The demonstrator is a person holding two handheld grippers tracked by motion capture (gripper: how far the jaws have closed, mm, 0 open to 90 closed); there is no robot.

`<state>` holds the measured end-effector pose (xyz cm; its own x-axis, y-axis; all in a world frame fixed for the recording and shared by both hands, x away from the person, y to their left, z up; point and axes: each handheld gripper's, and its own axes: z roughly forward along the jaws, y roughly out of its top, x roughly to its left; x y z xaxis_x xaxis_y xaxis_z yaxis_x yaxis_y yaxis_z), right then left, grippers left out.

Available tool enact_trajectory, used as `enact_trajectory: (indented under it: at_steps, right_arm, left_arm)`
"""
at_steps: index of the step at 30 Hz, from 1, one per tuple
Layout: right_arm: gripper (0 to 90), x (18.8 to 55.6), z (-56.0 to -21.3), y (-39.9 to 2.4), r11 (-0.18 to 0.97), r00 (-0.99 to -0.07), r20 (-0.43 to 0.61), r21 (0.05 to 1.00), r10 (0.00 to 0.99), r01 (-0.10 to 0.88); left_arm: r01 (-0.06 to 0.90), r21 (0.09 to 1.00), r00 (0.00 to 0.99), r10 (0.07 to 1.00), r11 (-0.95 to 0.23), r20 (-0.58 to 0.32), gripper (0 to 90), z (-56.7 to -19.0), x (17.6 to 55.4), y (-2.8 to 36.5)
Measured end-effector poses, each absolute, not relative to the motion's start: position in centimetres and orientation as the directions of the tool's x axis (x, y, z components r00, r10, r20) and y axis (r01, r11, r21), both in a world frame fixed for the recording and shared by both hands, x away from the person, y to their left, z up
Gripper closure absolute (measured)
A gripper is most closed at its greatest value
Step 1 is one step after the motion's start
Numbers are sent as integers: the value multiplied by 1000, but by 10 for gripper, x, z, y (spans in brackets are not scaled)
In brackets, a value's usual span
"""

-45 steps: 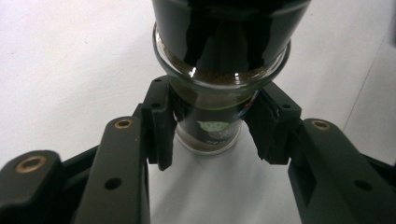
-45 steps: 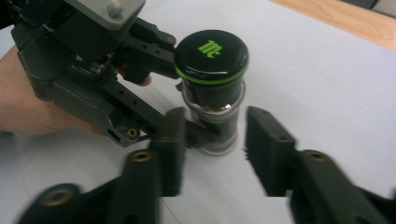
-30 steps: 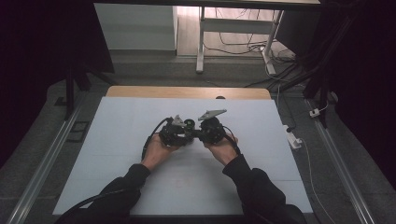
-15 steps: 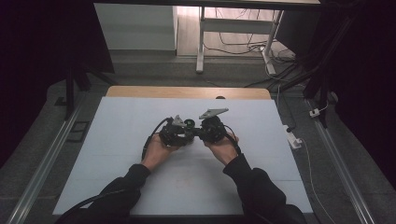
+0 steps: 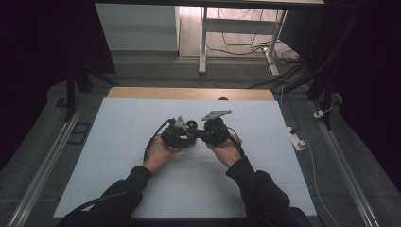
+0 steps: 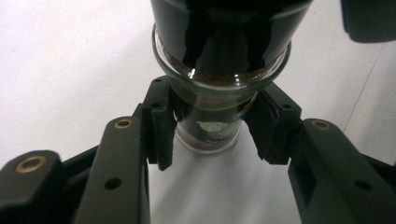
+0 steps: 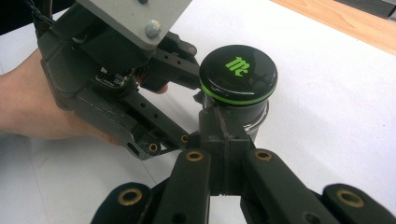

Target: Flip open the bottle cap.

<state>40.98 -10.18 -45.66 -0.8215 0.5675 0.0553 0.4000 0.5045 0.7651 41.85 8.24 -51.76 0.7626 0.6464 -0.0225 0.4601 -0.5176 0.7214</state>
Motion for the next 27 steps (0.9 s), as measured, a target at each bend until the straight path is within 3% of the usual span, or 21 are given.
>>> enact_trajectory:
  at_steps: [27]
  right_arm:
    - [895, 416, -443, -102, 466, -808, 50, 796, 586, 387]
  left_arm:
    - [458, 718, 763, 647, -524, -15, 538, -518, 418, 82]
